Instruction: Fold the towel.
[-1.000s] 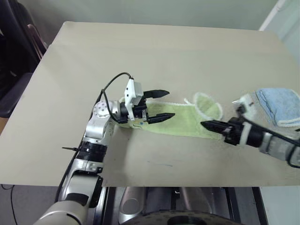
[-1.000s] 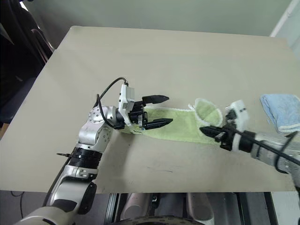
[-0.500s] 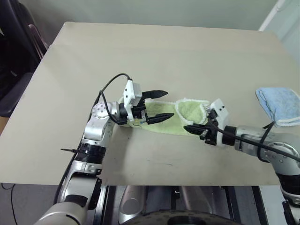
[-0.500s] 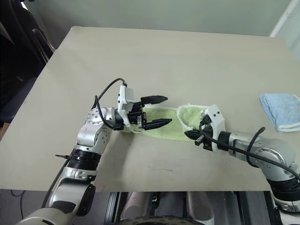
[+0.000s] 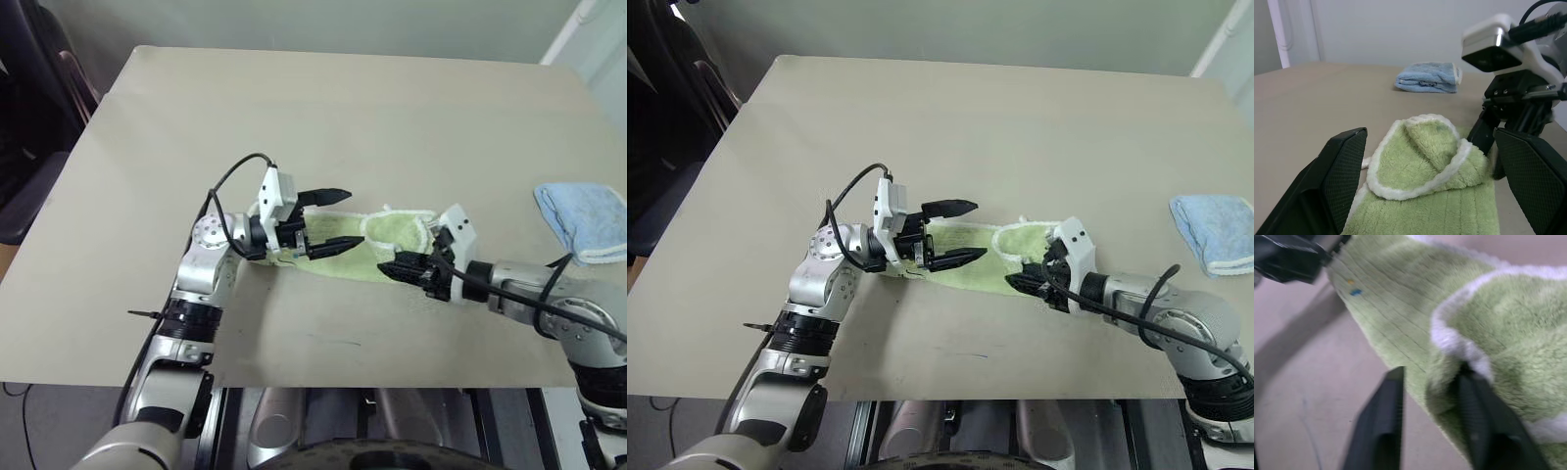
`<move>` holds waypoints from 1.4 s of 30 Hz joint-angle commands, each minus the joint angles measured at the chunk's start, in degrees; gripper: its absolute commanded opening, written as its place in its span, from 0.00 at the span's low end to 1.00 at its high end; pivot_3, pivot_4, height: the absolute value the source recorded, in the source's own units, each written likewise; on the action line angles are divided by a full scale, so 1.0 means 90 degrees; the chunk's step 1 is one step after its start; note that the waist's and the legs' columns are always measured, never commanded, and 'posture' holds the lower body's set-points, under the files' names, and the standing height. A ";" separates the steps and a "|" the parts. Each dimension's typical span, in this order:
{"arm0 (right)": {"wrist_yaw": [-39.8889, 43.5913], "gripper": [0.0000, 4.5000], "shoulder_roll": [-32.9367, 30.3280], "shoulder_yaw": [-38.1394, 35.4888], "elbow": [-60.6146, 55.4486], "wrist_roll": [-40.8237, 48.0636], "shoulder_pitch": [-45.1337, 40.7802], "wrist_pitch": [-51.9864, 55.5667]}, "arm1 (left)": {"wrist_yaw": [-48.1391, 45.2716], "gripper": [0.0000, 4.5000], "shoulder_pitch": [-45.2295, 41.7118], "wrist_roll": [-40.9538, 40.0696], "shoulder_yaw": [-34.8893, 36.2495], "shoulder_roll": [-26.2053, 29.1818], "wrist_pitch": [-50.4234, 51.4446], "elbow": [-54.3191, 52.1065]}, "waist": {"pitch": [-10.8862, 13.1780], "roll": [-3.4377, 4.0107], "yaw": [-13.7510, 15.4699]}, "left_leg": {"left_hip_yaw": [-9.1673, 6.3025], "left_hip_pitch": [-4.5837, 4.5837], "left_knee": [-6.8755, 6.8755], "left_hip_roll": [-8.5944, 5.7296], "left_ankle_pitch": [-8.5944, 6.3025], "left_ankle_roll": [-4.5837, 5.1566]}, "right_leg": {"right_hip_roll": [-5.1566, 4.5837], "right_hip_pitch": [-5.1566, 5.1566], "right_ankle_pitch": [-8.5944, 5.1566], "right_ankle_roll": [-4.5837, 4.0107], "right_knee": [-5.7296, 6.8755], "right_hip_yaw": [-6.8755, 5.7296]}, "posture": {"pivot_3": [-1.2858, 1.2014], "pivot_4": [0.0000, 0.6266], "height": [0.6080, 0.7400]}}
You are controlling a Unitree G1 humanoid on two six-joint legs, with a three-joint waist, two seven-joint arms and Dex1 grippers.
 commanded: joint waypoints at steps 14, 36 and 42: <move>0.0386 0.69 -0.0439 -0.1529 -0.0235 0.1001 0.0183 -0.0224 | 0.0039 1.00 -0.0297 -0.0037 0.0179 -0.0004 -0.0247 0.0243 | 0.0000 0.0000 0.0000 | -0.0002 0.0000 -0.0003 0.0000 0.0001 -0.0005 | 0.0000 0.0000 -0.0004 -0.0004 0.0000 0.0000 | 0.52 0.24 0.68; 0.0744 0.01 0.0650 0.1316 0.1175 -0.2956 -0.1376 -0.1165 | 0.0022 1.00 -0.0173 0.0018 0.0070 0.0043 -0.0336 0.0148 | 0.0002 0.0003 -0.0032 | -0.0003 0.0000 -0.0005 0.0001 0.0004 -0.0002 | 0.0000 -0.0009 0.0004 -0.0005 0.0001 -0.0001 | 0.52 0.24 0.68; 0.0968 0.01 0.0655 0.1286 0.1035 -0.3166 -0.1302 -0.1089 | 0.0005 1.00 -0.0138 -0.0039 0.0065 0.0056 -0.0246 0.0088 | 0.0003 0.0004 -0.0019 | -0.0002 -0.0006 -0.0006 0.0001 0.0005 -0.0003 | -0.0002 -0.0011 0.0001 -0.0009 0.0001 -0.0003 | 0.52 0.24 0.68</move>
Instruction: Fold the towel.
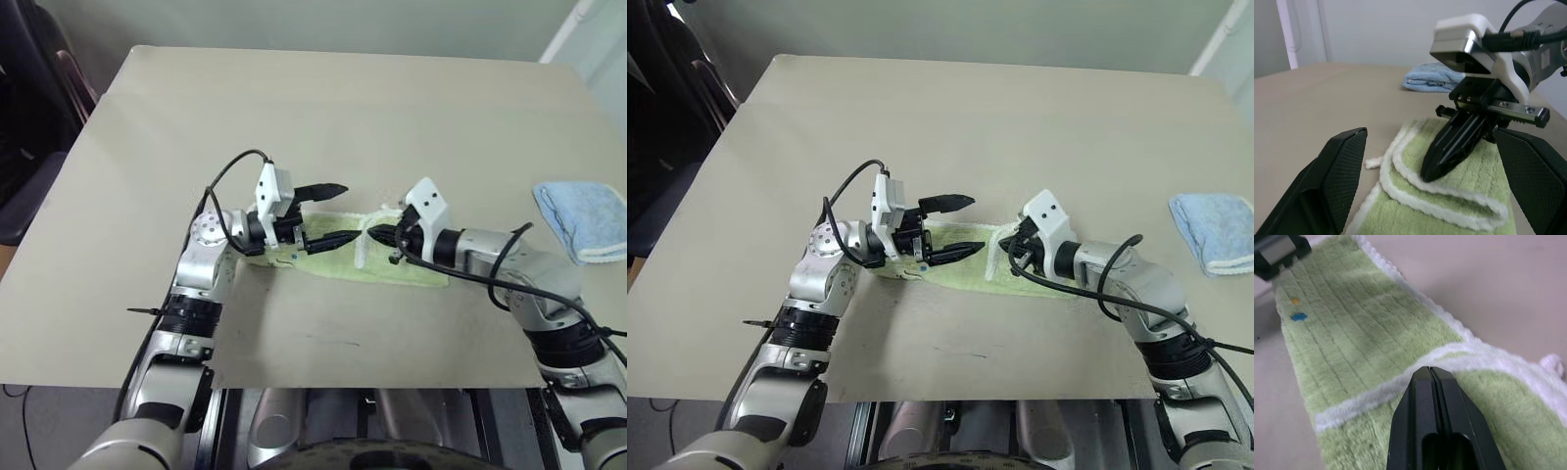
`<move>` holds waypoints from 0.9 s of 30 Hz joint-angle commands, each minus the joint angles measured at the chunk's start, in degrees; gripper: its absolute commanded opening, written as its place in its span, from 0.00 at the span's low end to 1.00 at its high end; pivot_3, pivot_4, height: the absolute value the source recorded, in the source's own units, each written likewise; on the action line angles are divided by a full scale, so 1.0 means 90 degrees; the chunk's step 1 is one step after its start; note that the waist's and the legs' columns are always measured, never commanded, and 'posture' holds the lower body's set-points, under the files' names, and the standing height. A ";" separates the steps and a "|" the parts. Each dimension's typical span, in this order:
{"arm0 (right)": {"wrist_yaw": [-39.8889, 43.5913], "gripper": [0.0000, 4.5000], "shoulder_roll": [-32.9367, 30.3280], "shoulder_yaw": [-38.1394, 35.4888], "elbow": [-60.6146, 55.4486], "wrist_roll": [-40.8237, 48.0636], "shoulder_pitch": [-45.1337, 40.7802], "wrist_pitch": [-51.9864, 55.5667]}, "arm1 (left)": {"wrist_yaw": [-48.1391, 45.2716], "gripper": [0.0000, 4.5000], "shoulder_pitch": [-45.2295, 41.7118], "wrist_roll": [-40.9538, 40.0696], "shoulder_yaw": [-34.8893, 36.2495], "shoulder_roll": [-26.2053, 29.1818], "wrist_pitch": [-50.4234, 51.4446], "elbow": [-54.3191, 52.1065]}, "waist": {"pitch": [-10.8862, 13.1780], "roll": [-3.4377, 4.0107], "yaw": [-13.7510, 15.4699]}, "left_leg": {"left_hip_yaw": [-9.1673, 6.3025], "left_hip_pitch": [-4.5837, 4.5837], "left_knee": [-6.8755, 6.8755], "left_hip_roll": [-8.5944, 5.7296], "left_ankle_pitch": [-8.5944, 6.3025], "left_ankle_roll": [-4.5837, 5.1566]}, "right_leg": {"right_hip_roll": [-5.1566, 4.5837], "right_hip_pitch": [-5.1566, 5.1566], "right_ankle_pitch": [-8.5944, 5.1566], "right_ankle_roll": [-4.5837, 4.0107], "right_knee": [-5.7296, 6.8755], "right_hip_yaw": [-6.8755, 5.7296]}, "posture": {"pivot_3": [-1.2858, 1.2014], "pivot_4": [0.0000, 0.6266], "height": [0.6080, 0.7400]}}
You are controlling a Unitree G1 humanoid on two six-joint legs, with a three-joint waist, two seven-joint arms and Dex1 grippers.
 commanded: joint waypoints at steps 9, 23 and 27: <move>0.0179 0.09 0.0094 -0.2223 -0.1062 0.1317 0.0710 0.0208 | -0.0331 1.00 -0.0009 -0.0381 -0.0003 0.0135 0.0566 -0.0544 | 0.0000 0.0000 -0.0003 | 0.0002 0.0000 -0.0002 0.0000 0.0003 -0.0007 | 0.0002 0.0001 0.0000 -0.0004 0.0001 0.0001 | 0.52 0.24 0.68; -0.0274 0.06 0.0509 -0.2913 -0.1442 0.1297 0.1777 -0.0352 | -0.1058 0.00 -0.0487 -0.0422 -0.0397 -0.0392 0.0584 0.0060 | 0.0000 0.0000 0.0003 | -0.0003 0.0003 -0.0001 0.0000 0.0007 -0.0007 | 0.0000 0.0006 0.0003 -0.0005 0.0003 0.0000 | 0.52 0.24 0.68; -0.0314 0.01 0.0609 -0.2894 -0.1372 0.1312 0.1762 -0.0511 | -0.0723 0.00 -0.0789 0.0184 -0.0658 -0.0769 0.0008 0.0668 | 0.0000 0.0000 0.0002 | -0.0003 0.0005 -0.0001 0.0001 0.0007 -0.0007 | 0.0001 0.0006 0.0004 -0.0004 0.0004 0.0001 | 0.52 0.24 0.68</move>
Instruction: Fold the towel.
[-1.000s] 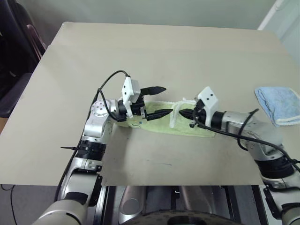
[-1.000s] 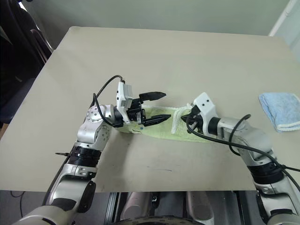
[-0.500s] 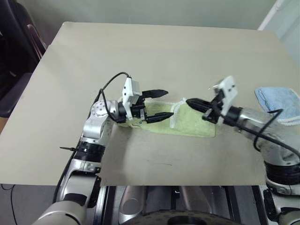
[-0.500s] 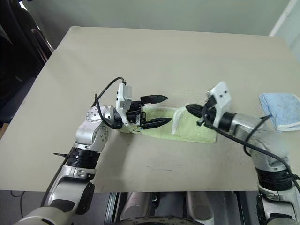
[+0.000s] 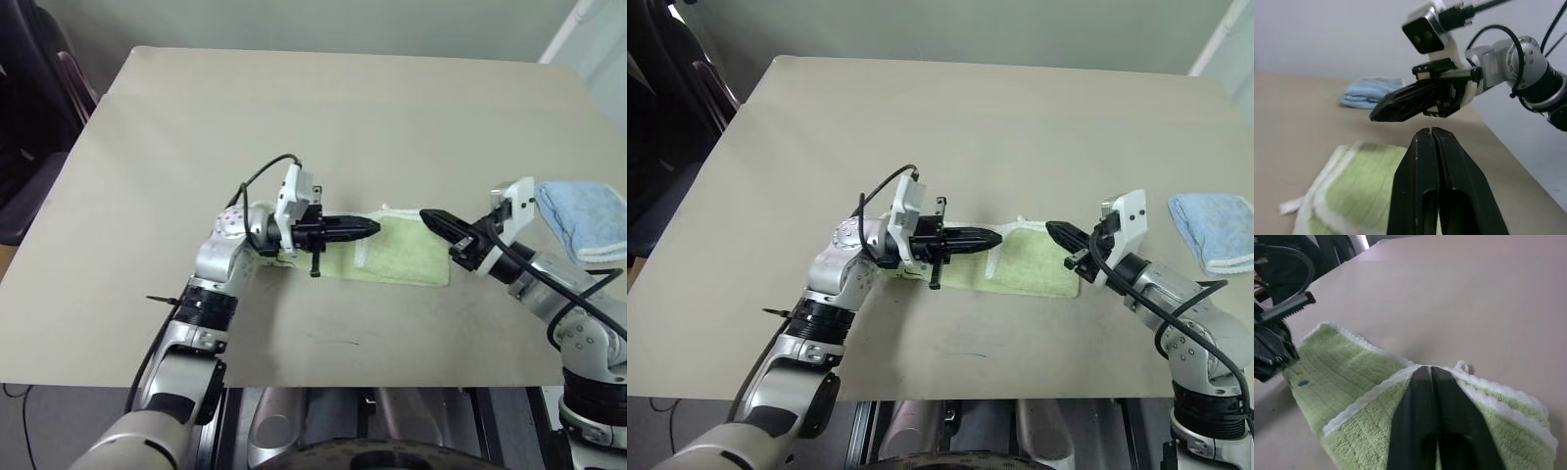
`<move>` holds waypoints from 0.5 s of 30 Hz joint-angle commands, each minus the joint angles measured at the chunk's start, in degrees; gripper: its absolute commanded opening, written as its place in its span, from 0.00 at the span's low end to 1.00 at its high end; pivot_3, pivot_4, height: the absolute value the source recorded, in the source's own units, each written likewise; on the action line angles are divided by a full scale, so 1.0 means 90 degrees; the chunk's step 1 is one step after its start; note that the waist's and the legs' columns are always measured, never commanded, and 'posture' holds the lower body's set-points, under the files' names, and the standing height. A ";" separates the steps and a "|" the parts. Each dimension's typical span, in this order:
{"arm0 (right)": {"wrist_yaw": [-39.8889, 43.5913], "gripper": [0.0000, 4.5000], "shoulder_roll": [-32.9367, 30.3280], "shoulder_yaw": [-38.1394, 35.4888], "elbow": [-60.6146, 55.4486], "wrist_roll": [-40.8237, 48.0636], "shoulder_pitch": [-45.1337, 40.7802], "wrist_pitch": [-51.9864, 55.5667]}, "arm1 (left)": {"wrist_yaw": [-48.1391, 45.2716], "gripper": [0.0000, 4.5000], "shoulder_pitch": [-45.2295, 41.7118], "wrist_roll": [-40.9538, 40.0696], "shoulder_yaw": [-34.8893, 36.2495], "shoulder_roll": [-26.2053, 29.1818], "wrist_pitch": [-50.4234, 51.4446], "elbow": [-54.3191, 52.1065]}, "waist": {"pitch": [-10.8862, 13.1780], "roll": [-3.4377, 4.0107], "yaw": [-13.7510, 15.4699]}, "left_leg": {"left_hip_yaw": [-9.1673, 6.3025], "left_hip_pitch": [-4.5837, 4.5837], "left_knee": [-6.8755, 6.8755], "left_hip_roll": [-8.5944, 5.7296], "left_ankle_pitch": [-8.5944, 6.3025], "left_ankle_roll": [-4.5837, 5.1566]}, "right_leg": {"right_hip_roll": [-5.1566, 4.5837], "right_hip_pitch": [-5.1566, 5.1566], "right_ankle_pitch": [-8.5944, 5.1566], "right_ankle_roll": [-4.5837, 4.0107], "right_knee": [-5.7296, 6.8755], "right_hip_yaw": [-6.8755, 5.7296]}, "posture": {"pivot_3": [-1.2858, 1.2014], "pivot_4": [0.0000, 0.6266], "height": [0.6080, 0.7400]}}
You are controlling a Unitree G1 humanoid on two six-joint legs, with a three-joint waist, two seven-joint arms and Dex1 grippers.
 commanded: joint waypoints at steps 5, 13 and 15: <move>-0.0066 0.01 0.0105 -0.0003 0.0044 -0.0124 -0.0166 -0.0351 | 0.0507 0.00 -0.0584 0.1289 -0.0632 -0.0356 -0.1142 0.1128 | 0.0000 0.0000 0.0006 | 0.0001 0.0000 0.0001 0.0000 0.0001 0.0002 | 0.0000 0.0002 0.0002 0.0004 -0.0001 0.0000 | 0.52 0.24 0.68; -0.0329 0.01 0.0168 0.0808 0.0914 -0.1501 -0.0050 -0.0837 | 0.0494 0.00 -0.0299 0.1955 -0.1220 -0.0213 -0.0821 0.1161 | 0.0000 0.0004 0.0000 | 0.0000 0.0001 -0.0001 0.0000 0.0001 0.0002 | 0.0000 0.0000 0.0004 0.0008 -0.0001 0.0000 | 0.52 0.24 0.68; -0.0449 0.01 0.0035 0.1206 0.1158 -0.2130 0.0057 -0.1046 | 0.0441 0.00 -0.0118 0.1972 -0.1337 -0.0130 -0.0556 0.0903 | 0.0000 0.0005 0.0004 | 0.0002 0.0001 0.0000 0.0000 0.0001 0.0002 | 0.0000 0.0001 0.0006 0.0012 -0.0002 0.0001 | 0.52 0.24 0.68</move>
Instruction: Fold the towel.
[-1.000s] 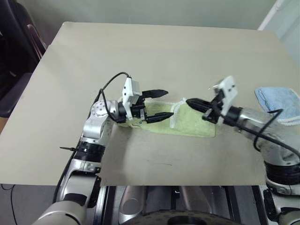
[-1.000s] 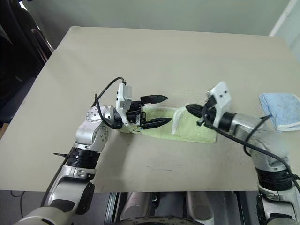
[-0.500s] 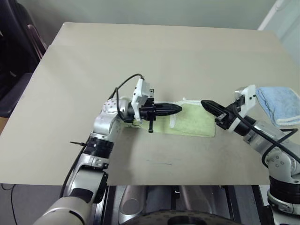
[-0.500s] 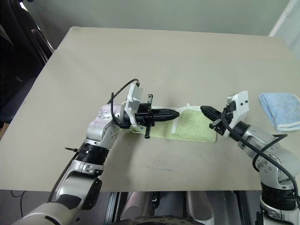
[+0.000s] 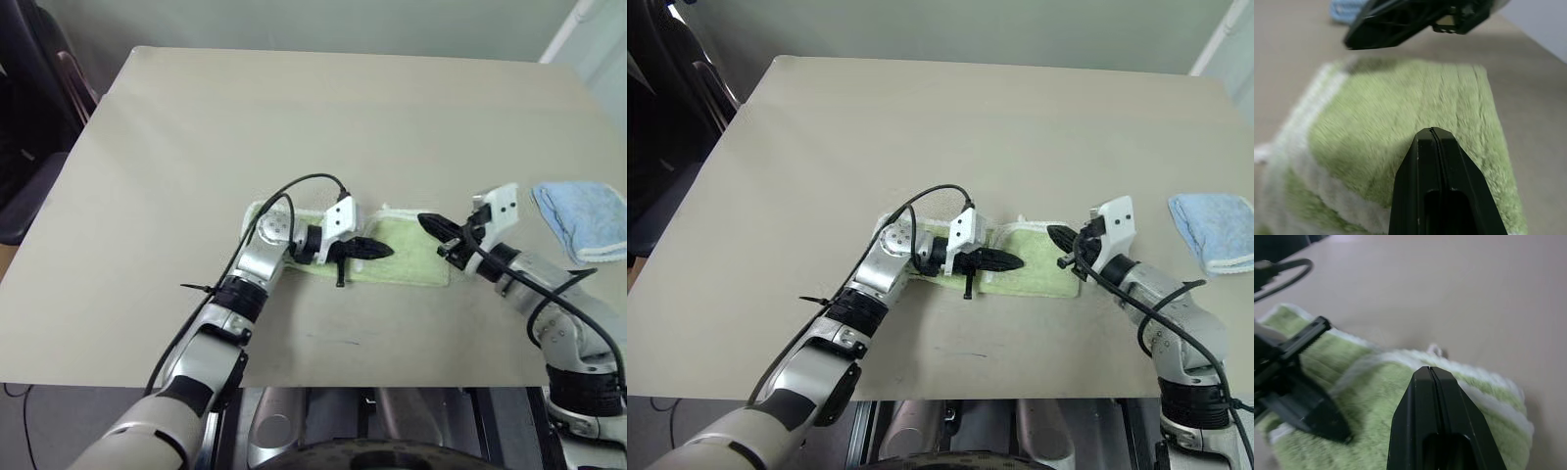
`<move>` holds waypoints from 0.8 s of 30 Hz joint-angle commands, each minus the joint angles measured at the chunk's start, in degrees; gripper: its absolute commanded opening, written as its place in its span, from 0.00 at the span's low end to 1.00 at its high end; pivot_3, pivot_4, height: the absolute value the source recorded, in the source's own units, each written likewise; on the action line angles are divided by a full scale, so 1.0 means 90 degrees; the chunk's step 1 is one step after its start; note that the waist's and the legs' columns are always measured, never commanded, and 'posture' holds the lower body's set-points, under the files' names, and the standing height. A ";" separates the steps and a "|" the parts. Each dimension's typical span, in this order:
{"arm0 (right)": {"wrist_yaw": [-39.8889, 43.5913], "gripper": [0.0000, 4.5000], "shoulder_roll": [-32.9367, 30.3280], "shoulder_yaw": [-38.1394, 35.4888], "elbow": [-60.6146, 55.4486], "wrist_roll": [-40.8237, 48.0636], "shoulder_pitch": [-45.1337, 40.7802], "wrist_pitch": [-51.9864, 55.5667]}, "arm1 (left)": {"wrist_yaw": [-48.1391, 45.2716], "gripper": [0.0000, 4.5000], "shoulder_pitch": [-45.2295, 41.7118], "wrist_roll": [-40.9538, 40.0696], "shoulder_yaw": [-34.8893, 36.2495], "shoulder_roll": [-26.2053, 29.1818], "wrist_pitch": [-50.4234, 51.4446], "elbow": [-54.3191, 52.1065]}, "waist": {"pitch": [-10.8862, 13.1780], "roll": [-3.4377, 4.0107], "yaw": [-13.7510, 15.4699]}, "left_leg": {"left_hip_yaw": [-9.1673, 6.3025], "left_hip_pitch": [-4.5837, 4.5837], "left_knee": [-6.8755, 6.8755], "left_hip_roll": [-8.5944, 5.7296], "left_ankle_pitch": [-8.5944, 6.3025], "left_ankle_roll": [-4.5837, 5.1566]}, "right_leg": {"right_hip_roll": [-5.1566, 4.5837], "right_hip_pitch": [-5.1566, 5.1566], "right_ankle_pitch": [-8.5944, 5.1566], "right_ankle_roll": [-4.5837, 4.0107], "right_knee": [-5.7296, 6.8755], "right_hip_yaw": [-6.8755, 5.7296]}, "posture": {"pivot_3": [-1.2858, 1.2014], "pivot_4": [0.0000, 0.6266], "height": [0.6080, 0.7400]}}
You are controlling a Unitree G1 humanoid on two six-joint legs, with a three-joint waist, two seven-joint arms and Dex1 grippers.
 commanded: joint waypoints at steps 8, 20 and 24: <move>-0.0486 0.01 -0.0075 0.0862 0.0584 -0.1742 0.0333 -0.0672 | -0.0013 0.00 0.0570 -0.0108 -0.0148 0.0172 0.0873 -0.1097 | -0.0009 0.0011 0.0005 | -0.0004 0.0080 0.0000 0.0000 -0.0005 0.0004 | -0.0001 0.0087 -0.0016 0.0015 -0.0009 -0.0002 | 0.52 0.24 0.68; 0.0461 0.00 0.0050 -0.0597 -0.0551 0.0406 -0.0148 -0.0209 | 0.0087 0.13 0.0144 -0.1384 0.1077 0.0218 0.1826 -0.1553 | -0.0005 0.0017 -0.0002 | -0.0006 0.0079 -0.0010 -0.0001 -0.0020 -0.0011 | 0.0005 0.0082 -0.0042 0.0028 -0.0010 0.0001 | 0.52 0.24 0.68; 0.0508 0.00 -0.0033 -0.1016 -0.0836 0.1294 -0.0388 0.0239 | 0.0095 0.42 0.0155 -0.2539 0.1845 0.0185 0.2417 -0.2370 | -0.0005 0.0016 -0.0005 | -0.0005 0.0072 -0.0013 -0.0001 -0.0021 -0.0019 | 0.0007 0.0076 -0.0040 0.0001 -0.0010 0.0000 | 0.52 0.24 0.68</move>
